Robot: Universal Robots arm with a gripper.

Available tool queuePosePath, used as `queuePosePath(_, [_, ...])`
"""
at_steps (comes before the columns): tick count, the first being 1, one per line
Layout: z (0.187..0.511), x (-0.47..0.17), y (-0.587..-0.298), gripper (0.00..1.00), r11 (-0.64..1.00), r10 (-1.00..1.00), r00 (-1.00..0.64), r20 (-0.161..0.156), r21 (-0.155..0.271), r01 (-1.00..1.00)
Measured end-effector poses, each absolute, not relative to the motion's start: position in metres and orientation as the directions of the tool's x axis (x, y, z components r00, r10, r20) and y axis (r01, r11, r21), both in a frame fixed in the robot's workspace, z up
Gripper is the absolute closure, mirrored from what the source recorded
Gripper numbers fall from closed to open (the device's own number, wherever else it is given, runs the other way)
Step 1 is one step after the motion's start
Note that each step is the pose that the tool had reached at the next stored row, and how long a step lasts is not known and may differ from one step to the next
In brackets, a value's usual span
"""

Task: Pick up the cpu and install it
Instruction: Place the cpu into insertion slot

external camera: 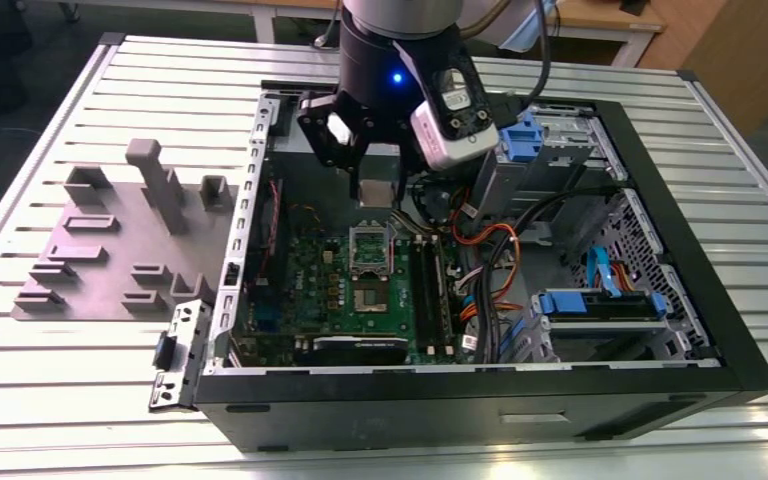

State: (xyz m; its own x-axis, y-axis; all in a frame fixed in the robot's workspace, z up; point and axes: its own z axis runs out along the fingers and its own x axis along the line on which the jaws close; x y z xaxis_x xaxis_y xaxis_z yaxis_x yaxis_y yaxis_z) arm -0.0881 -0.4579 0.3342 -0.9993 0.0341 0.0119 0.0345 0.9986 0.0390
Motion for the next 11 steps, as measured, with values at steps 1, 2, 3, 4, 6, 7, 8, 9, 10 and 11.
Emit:
queuePosePath(1, [0.3332, -0.0881, -0.4582, 0.53, 0.999, 0.034, -0.999, 0.012, 0.039, 0.034])
queuePosePath(2, [0.3316, -0.0880, -0.4589, 0.53, 0.999, 0.033, -0.999, 0.012, 0.039, 0.033])
queuePosePath(3, [0.3301, -0.0880, -0.4595, 0.53, 0.999, 0.030, -0.999, 0.012, 0.039, 0.030])
queuePosePath(4, [0.3287, -0.0881, -0.4602, 0.53, 0.999, 0.026, -1.000, 0.012, 0.039, 0.026])
queuePosePath(6, [0.3252, -0.0882, -0.4612, 0.53, 0.999, 0.019, -1.000, 0.012, 0.039, 0.020])
queuePosePath(7, [0.3245, -0.0882, -0.4612, 0.53, 0.999, 0.019, -1.000, 0.012, 0.039, 0.019])
queuePosePath(8, [0.3243, -0.0882, -0.4612, 0.53, 0.999, 0.018, -1.000, 0.012, 0.039, 0.019])
queuePosePath(9, [0.3243, -0.0882, -0.4613, 0.53, 0.999, 0.018, -1.000, 0.012, 0.039, 0.019])
queuePosePath(10, [0.3243, -0.0881, -0.4613, 0.53, 0.999, 0.018, -1.000, 0.012, 0.039, 0.019])
queuePosePath(11, [0.3242, -0.0881, -0.4612, 0.53, 0.999, 0.018, -1.000, 0.012, 0.039, 0.019])
